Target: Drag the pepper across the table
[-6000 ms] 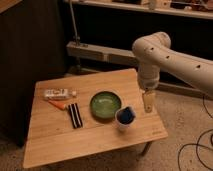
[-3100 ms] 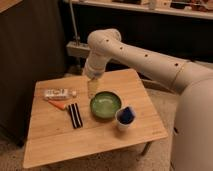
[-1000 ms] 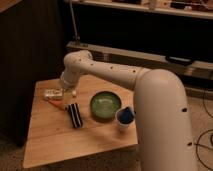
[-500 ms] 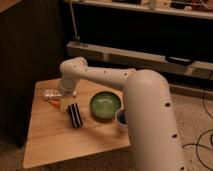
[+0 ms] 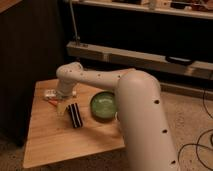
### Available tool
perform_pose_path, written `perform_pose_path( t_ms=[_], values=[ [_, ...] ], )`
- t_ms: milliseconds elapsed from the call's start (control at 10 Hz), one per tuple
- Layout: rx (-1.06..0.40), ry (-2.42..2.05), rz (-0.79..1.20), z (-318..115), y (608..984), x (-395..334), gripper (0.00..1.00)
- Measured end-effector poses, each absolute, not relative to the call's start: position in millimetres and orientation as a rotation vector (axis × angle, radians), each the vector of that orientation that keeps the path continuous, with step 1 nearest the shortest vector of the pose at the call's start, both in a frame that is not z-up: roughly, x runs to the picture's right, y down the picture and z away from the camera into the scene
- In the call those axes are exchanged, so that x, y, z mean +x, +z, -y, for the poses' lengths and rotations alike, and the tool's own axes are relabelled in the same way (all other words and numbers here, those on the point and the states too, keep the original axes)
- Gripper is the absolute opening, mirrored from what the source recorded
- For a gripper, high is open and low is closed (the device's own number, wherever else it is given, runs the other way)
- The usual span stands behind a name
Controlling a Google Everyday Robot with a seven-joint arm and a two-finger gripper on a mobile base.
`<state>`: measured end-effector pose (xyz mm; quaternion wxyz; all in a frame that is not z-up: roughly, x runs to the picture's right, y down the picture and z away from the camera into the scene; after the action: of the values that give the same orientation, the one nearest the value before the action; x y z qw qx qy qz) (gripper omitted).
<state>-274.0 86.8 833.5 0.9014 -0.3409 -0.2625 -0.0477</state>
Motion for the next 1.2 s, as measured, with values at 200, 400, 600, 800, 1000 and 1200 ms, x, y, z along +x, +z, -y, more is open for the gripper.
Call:
perform_pose_path(
  t_ms=[200, 400, 600, 800, 1000, 1200],
  values=[
    [-0.7, -0.109, 0.552, -92, 842, -276, 0.8],
    [-0.687, -0.106, 0.548, -88, 852, -273, 0.8],
    [-0.673, -0.1, 0.53, -77, 859, -267, 0.8],
    [-0.665, -0.097, 0.52, -70, 864, -265, 0.8],
    [-0.664, -0.102, 0.525, -69, 869, -264, 0.8],
    [-0.658, -0.109, 0.537, -68, 872, -264, 0.8]
  ],
)
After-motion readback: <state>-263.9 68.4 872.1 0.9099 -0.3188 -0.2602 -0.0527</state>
